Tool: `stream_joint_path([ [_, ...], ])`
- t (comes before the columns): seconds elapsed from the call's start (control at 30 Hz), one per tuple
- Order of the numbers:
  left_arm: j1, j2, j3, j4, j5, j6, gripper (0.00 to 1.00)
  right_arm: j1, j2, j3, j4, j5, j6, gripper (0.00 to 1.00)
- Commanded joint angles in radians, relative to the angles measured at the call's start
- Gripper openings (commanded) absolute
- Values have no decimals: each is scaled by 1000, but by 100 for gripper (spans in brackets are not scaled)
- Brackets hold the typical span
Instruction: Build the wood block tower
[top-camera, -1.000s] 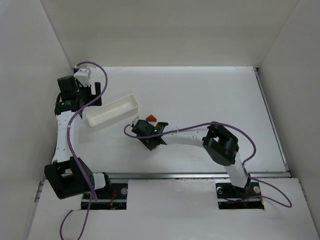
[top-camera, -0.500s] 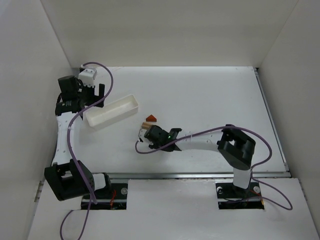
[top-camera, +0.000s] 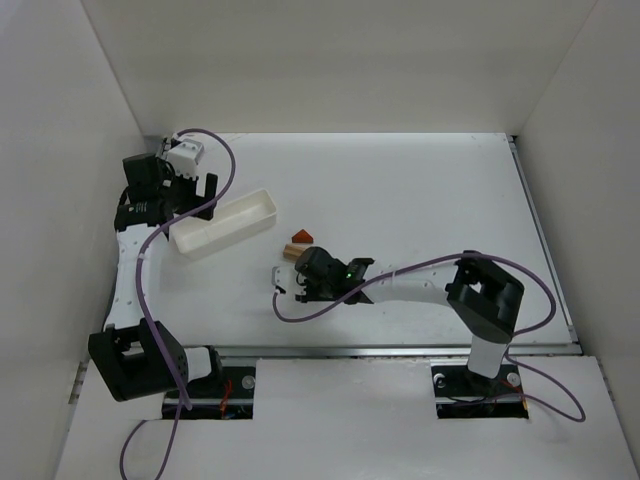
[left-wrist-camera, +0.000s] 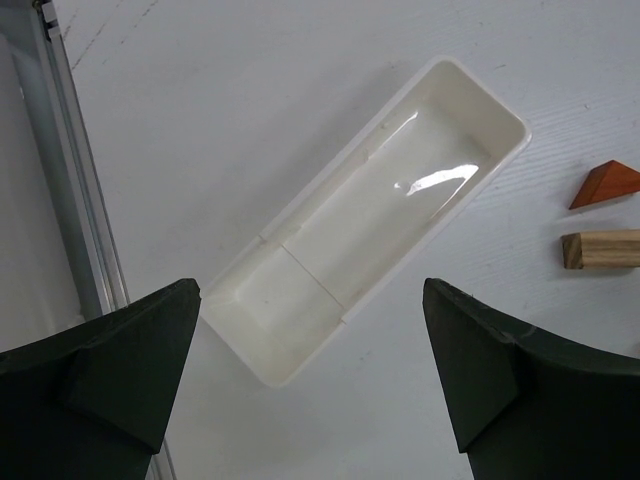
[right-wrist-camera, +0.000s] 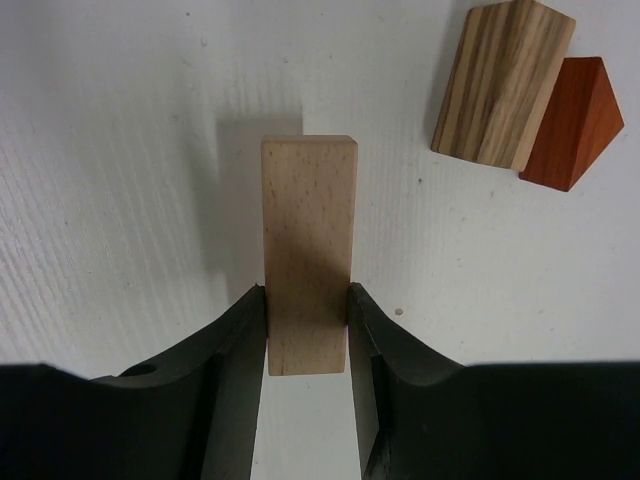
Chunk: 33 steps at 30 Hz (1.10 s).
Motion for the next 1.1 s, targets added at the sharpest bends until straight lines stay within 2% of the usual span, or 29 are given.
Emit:
stream_joint_path([
  [0.0, -2, -33, -5, -11, 31, 30, 93, -13, 12, 9, 55, -28, -24, 16],
  [0.1, -2, -33, -5, -11, 40, 30, 93, -13, 35, 18, 55, -28, -24, 18],
  [0.37, -11, -33, -5, -42, 60, 57, 93, -13, 58, 52, 41, 17, -13, 31],
  [0.43, -11, -42, 4, -52, 70, 68, 93, -13, 30, 52, 57, 27, 12, 37],
  [0.47, -21, -42, 4, -66, 81, 79, 94, -13, 18, 52, 66, 27, 26, 48],
  [0.57, -31, -51, 24, -83, 116, 99, 97, -13, -42, 52, 102, 27, 65, 50],
  [0.6, -31, -51, 24, -95, 132, 99, 97, -13, -57, 52, 125, 18, 65, 99],
  [0.77, -64, -60, 24, -131, 144, 120, 97, -4, -100, 38, 136, 50, 65, 100],
  [0.87, -105, -69, 24, -190, 144, 175, 94, -4, -174, 29, 182, 106, 179, 100],
  [0.97, -177, -79, -2, -273, 144, 232, 88, -36, -264, 29, 167, 232, 527, 100],
  [1.03, -252, -88, -57, -284, 102, 241, 85, -76, -292, 29, 92, 226, 777, 100],
  [1.07, -289, -88, -83, -284, 75, 241, 85, -87, -303, 29, 62, 226, 850, 100],
])
